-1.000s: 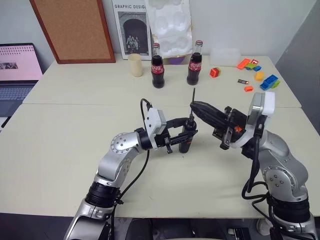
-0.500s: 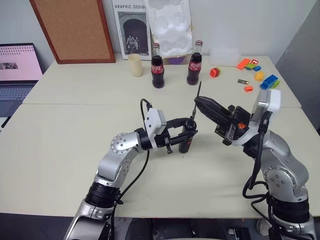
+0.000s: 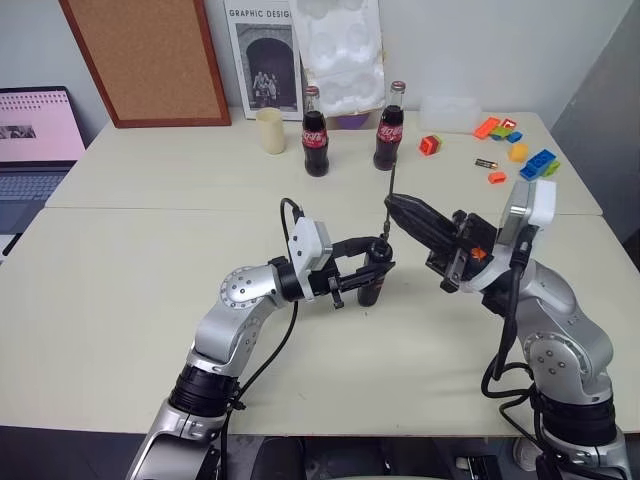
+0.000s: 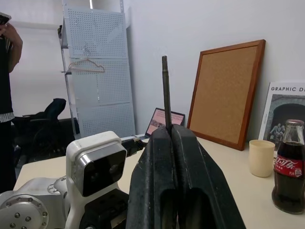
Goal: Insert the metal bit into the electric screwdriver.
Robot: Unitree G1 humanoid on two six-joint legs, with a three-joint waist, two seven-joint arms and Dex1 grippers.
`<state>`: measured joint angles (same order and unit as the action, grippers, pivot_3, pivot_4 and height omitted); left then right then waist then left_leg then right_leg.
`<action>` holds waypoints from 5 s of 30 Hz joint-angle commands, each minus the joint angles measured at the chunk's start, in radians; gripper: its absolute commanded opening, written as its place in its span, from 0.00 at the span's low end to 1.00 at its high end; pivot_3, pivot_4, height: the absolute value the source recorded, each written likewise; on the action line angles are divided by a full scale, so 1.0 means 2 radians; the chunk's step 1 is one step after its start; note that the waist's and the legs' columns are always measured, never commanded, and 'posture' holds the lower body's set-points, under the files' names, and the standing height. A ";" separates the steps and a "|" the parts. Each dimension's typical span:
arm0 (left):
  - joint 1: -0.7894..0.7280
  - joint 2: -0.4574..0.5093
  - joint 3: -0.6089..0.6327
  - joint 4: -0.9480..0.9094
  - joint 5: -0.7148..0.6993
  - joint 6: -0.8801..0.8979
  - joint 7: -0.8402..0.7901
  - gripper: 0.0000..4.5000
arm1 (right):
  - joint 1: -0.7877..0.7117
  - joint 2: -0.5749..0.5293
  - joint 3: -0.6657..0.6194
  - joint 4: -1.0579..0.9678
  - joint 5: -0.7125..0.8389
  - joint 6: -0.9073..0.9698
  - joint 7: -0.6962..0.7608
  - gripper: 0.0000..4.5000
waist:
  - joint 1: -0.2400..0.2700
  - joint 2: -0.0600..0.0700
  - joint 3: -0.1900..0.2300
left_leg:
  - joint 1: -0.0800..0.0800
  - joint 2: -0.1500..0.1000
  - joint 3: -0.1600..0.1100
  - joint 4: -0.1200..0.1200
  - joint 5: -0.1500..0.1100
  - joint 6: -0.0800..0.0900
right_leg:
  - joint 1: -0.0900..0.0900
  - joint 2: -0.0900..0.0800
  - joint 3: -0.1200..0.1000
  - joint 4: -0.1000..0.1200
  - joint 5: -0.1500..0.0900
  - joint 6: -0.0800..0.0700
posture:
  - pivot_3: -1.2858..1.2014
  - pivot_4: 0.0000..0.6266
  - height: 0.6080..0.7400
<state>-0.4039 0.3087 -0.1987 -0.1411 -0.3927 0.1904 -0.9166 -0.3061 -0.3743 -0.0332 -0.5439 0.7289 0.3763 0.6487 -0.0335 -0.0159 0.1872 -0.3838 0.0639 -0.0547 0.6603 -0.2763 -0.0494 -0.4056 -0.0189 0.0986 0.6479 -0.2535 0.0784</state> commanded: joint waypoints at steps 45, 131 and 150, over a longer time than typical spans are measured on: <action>0.012 0.011 -0.013 0.005 0.014 0.009 -0.003 0.36 | 0.001 -0.001 -0.010 -0.033 0.023 -0.005 -0.019 0.00 | 0.000 0.000 0.000 | 0.000 0.000 0.000 0.000 0.000 0.000 | 0.000 0.000 0.000 0.000 -0.001 0.000 | 0.52 0.24 1.00; 0.011 0.011 -0.016 0.004 0.017 0.003 -0.007 0.36 | 0.017 -0.059 0.013 -0.022 0.005 0.072 -0.036 0.00 | 0.000 0.000 -0.001 | 0.001 0.000 0.000 0.000 0.000 0.000 | 0.000 0.000 0.000 0.000 -0.001 0.000 | 0.52 0.24 1.00; 0.007 0.010 -0.005 0.003 0.011 0.007 0.004 0.36 | -0.006 -0.073 0.000 -0.029 0.060 0.118 -0.049 0.00 | 0.000 0.000 -0.002 | 0.001 0.000 0.000 0.000 0.000 0.000 | 0.001 0.000 0.000 0.000 -0.002 -0.001 | 0.52 0.24 1.00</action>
<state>-0.4029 0.3177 -0.2040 -0.1457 -0.3833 0.1890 -0.9090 -0.3283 -0.5033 -0.0552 -0.5958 0.8550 0.5682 0.5615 -0.0329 -0.0165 0.1836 -0.3824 0.0640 -0.0545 0.6601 -0.2763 -0.0494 -0.4044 -0.0189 0.0988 0.6472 -0.2574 0.0754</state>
